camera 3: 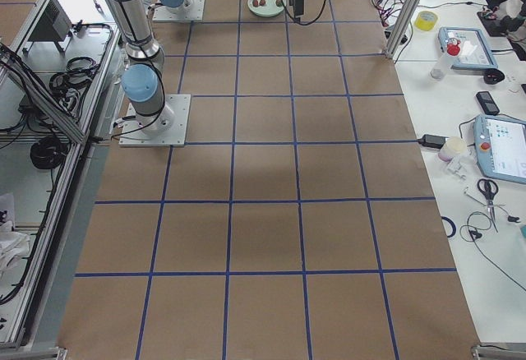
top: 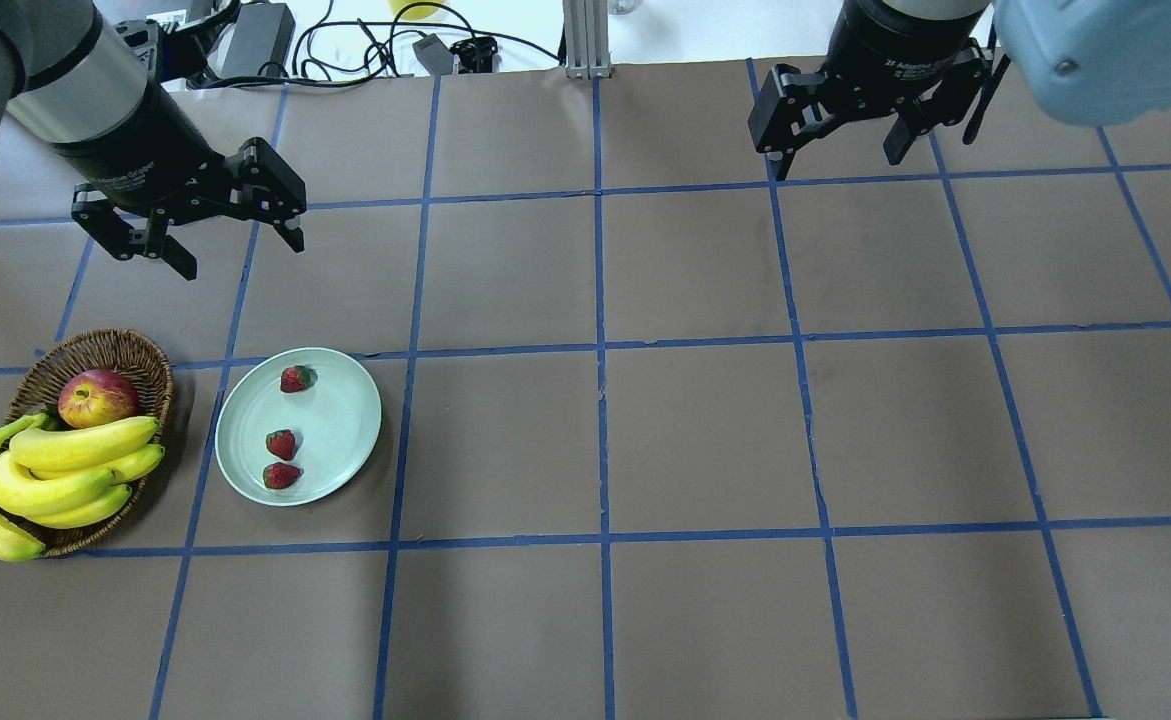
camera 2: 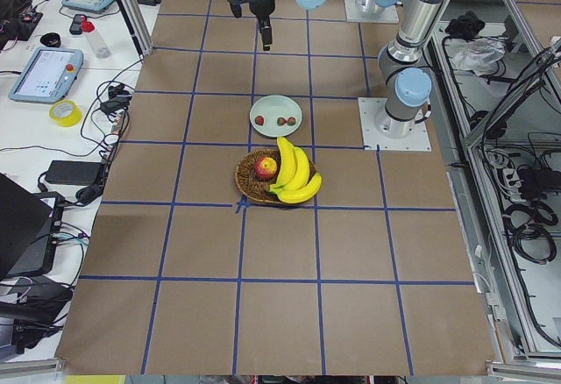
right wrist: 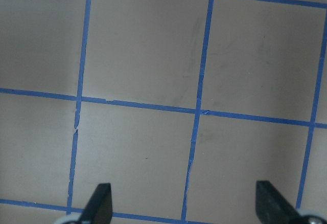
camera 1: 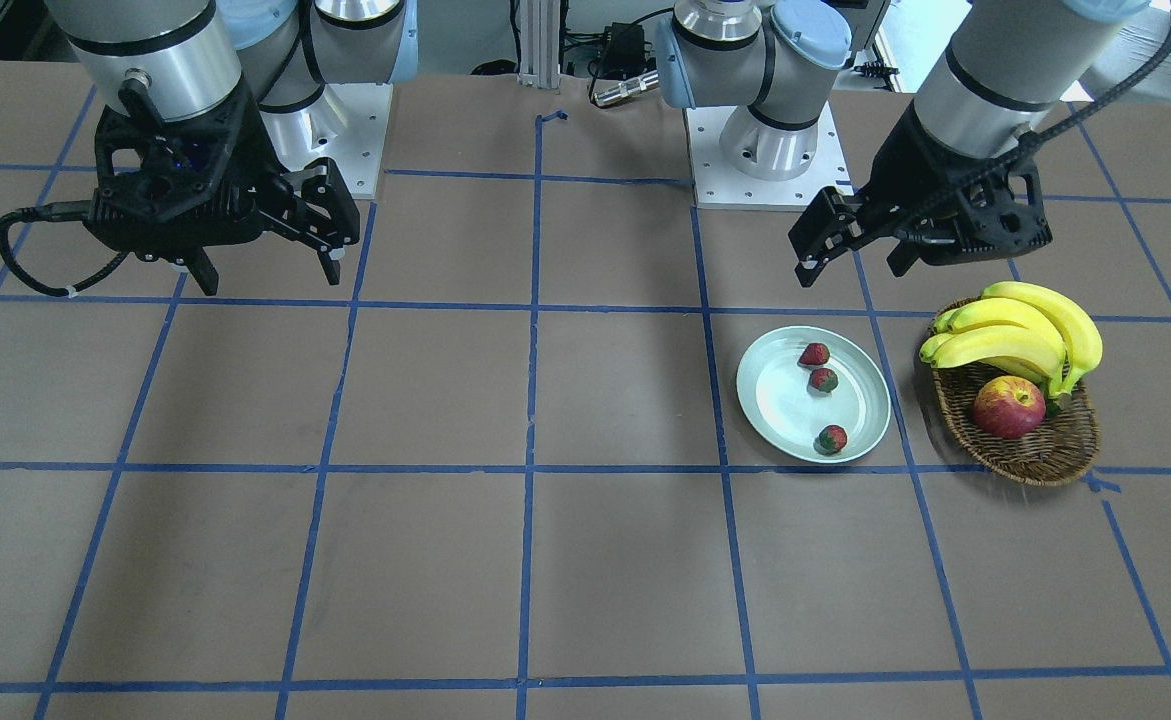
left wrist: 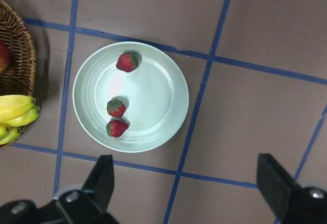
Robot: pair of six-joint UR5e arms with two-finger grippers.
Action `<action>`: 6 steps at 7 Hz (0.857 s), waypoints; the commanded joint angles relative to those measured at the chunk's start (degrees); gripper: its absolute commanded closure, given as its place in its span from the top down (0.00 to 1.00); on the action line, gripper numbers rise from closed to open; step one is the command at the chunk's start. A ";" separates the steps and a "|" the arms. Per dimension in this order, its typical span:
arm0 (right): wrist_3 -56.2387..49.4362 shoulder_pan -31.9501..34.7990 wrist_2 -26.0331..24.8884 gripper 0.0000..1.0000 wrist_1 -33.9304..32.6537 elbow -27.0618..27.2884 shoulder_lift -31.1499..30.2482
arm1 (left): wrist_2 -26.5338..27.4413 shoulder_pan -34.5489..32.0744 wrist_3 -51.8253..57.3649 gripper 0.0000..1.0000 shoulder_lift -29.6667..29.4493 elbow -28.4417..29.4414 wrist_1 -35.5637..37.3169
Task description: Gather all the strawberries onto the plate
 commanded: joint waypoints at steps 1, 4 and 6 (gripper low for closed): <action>0.00 0.00 0.00 1.00 0.06 0.00 -0.04 | -1.14 -0.27 0.62 1.00 1.41 0.06 -0.46; 0.00 0.00 0.00 1.00 -0.12 0.00 0.04 | 1.22 -0.45 5.18 1.00 3.43 0.24 -1.95; 0.00 -0.09 0.00 1.00 -0.03 0.00 0.04 | 2.10 -0.54 5.28 1.00 3.00 0.15 -2.04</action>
